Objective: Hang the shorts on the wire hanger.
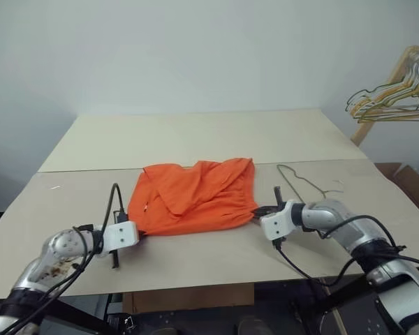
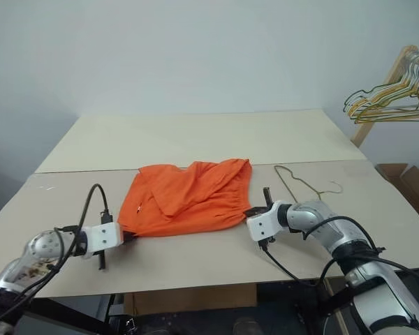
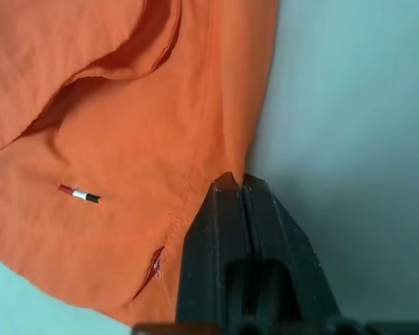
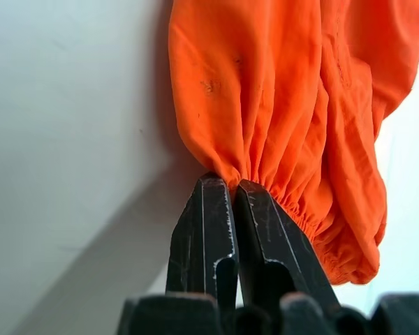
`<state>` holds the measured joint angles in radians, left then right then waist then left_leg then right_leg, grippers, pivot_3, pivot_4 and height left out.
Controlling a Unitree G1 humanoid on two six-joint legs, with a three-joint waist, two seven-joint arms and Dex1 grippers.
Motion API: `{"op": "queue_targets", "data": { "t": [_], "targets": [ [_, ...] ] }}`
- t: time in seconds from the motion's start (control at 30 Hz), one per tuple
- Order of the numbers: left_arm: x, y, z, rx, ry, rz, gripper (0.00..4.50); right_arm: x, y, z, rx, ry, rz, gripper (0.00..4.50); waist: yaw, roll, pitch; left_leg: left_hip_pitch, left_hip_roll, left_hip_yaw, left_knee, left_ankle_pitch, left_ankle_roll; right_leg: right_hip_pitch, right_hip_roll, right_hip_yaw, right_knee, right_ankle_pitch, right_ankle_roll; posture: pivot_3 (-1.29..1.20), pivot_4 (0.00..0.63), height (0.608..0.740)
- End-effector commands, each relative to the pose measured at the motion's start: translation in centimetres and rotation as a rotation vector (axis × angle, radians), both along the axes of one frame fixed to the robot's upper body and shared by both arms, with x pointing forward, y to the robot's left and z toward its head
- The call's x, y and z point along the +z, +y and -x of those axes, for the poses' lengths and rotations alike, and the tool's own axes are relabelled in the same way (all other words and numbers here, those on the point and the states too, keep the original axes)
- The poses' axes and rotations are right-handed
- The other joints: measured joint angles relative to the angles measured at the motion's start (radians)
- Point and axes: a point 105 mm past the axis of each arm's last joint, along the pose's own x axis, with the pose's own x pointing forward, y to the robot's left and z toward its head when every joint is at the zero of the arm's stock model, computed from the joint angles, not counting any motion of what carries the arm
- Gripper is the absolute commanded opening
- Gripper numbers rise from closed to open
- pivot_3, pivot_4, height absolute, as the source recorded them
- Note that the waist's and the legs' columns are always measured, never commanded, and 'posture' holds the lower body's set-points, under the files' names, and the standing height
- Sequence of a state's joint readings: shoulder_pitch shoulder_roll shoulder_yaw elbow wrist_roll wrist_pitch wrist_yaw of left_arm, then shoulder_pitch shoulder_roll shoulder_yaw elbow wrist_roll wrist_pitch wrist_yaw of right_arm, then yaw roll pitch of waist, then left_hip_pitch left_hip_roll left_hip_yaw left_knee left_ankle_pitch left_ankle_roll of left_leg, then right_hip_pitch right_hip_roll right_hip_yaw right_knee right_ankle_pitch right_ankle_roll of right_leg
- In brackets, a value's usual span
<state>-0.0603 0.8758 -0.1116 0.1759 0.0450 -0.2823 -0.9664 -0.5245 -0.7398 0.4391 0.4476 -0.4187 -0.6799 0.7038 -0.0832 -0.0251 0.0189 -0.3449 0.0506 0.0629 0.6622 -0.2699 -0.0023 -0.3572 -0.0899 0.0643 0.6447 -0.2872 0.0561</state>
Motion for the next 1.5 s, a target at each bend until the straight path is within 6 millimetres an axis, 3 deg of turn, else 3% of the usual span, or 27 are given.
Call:
{"op": "queue_targets", "data": {
  "t": [0.03,0.1,0.2,0.27,0.33,0.47,0.53,0.6,0.63,0.7,0.73,0.83,0.93,1.0,1.07,1.17,1.23,1.37,1.5],
  "targets": [
    [3.5,-0.5,4.5,-0.115,0.18,0.073,0.02,2.6,-0.7,3.0,0.067,0.071,-0.037,0.0,-0.006,0.0,0.0,-0.003,0.001,-0.002,-0.001,0.0,0.0,-0.002,0.0,0.0,0.0,0.0,0.0,-0.01,0.0,0.74],
    [4.6,-0.6,5.9,-0.138,0.211,0.062,0.02,2.9,-1.0,4.6,0.09,0.137,-0.031,0.0,0.002,0.0,0.001,-0.01,0.001,-0.004,-0.001,-0.001,0.0,-0.009,-0.003,0.0,-0.002,-0.001,0.002,0.0,0.0,0.74],
    [5.6,-0.5,7.3,-0.154,0.273,0.047,0.02,3.6,-1.5,6.4,0.125,0.236,-0.014,0.0,0.019,-0.002,0.003,-0.009,-0.001,-0.002,-0.001,-0.001,0.001,-0.009,-0.003,0.001,-0.002,0.0,0.003,0.01,0.0,0.74],
    [6.2,-1.0,6.5,-0.132,0.227,0.096,0.02,4.5,-1.3,5.7,0.097,0.238,-0.061,0.0,0.025,-0.003,0.003,-0.006,-0.001,0.002,-0.001,0.0,0.001,-0.006,-0.001,0.0,-0.002,0.0,0.002,0.01,0.0,0.74],
    [6.7,-1.5,4.3,-0.077,0.109,0.162,0.02,5.6,-0.9,4.2,0.044,0.232,-0.124,0.0,0.036,-0.002,0.006,-0.003,0.0,0.003,-0.001,0.001,0.003,-0.004,0.0,0.0,-0.002,0.0,0.001,0.01,0.0,0.74],
    [9.5,-2.6,-4.2,0.101,-0.284,0.202,0.02,9.4,-0.3,-1.7,-0.145,0.144,-0.278,0.0,0.046,-0.004,0.012,0.001,-0.001,0.002,-0.001,0.011,0.003,0.0,0.003,0.0,-0.002,0.008,-0.001,0.0,0.0,0.74],
    [12.9,-3.4,-8.5,0.202,-0.504,0.233,0.02,12.4,-0.4,-5.7,-0.277,0.002,-0.372,0.0,0.05,-0.006,0.013,0.0,-0.001,-0.001,-0.001,0.017,0.002,0.0,0.004,-0.001,-0.003,0.015,-0.001,0.01,0.0,0.74],
    [19.9,-3.1,-12.8,0.399,-0.86,0.243,0.02,19.8,-1.4,-9.9,-0.453,-0.358,-0.603,0.0,0.052,-0.008,0.013,-0.007,-0.001,-0.002,-0.001,0.02,0.0,-0.006,0.005,-0.002,-0.004,0.018,-0.001,0.0,0.0,0.74],
    [23.6,-2.7,-13.0,0.459,-1.005,0.285,0.02,23.3,-2.0,-10.3,-0.486,-0.506,-0.714,0.0,0.053,-0.009,0.014,-0.011,-0.001,-0.002,0.0,0.02,-0.001,-0.01,0.005,-0.002,-0.004,0.018,-0.001,-0.01,0.0,0.74],
    [27.5,-2.2,-12.4,0.511,-1.153,0.355,0.02,26.8,-2.9,-10.1,-0.505,-0.655,-0.84,0.0,0.051,-0.01,0.012,-0.036,-0.002,-0.004,0.0,0.025,-0.008,-0.037,0.005,-0.001,0.0,0.024,-0.001,-0.01,0.0,0.74],
    [29.2,-1.7,-11.3,0.513,-1.209,0.387,0.02,28.3,-3.3,-9.4,-0.491,-0.743,-0.883,0.0,0.049,-0.009,0.011,-0.048,-0.002,-0.005,-0.001,0.03,-0.016,-0.049,0.005,-0.001,0.004,0.025,-0.001,-0.01,0.0,0.74],
    [32.2,-0.6,-8.2,0.497,-1.32,0.462,0.02,30.2,-3.4,-7.5,-0.435,-0.868,-0.952,0.0,0.031,-0.008,0.001,-0.054,-0.001,-0.004,-0.006,0.028,-0.024,-0.062,0.005,-0.001,0.01,0.025,-0.001,-0.02,0.0,0.74],
    [30.6,0.0,-6.1,0.42,-1.277,0.391,0.02,26.6,-2.1,-6.8,-0.357,-0.76,-0.855,0.0,0.006,-0.008,0.001,-0.057,-0.001,-0.004,-0.005,0.022,-0.02,-0.066,0.004,-0.002,0.011,0.025,-0.001,-0.01,0.0,0.74],
    [27.6,-0.1,-4.9,0.333,-1.158,0.346,0.02,22.8,-1.1,-6.3,-0.305,-0.658,-0.755,0.0,-0.007,-0.007,0.001,-0.058,-0.002,-0.004,-0.005,0.021,-0.019,-0.064,0.004,-0.002,0.005,0.024,0.0,0.0,0.0,0.74],
    [25.4,-0.3,-3.9,0.266,-1.06,0.327,0.02,20.5,-0.6,-5.7,-0.272,-0.599,-0.693,0.0,-0.012,-0.007,0.001,-0.062,-0.002,-0.003,-0.001,0.02,-0.018,-0.062,0.003,-0.002,-0.003,0.023,0.002,0.0,0.0,0.74],
    [17.6,-1.1,-0.7,0.11,-0.603,0.266,0.02,14.3,0.3,-4.3,-0.179,-0.454,-0.48,0.0,-0.015,-0.006,0.002,-0.061,-0.005,-0.001,0.001,0.02,-0.008,-0.06,-0.001,-0.001,-0.004,0.023,0.005,0.01,0.0,0.74],
    [13.6,-1.1,1.7,0.038,-0.396,0.168,0.02,11.2,0.4,-3.4,-0.12,-0.407,-0.371,0.0,-0.016,-0.005,0.005,-0.055,-0.005,0.002,0.001,0.019,-0.006,-0.057,-0.001,0.001,-0.004,0.023,0.005,0.01,0.0,0.74],
    [7.5,-0.3,5.3,-0.018,-0.099,0.018,0.02,6.2,0.0,-1.6,-0.02,-0.266,-0.178,0.0,-0.008,-0.006,0.01,-0.021,-0.001,0.003,0.0,0.02,-0.002,-0.026,0.003,0.0,-0.003,0.016,-0.007,0.01,0.0,0.74],
    [5.3,0.0,8.1,-0.079,0.059,-0.067,0.02,3.6,-1.5,1.5,0.131,-0.134,0.029,0.0,0.008,-0.007,0.01,-0.016,-0.001,0.002,-0.002,0.019,-0.001,-0.02,0.003,0.0,-0.003,0.015,-0.008,0.0,0.0,0.74]
  ]
}}
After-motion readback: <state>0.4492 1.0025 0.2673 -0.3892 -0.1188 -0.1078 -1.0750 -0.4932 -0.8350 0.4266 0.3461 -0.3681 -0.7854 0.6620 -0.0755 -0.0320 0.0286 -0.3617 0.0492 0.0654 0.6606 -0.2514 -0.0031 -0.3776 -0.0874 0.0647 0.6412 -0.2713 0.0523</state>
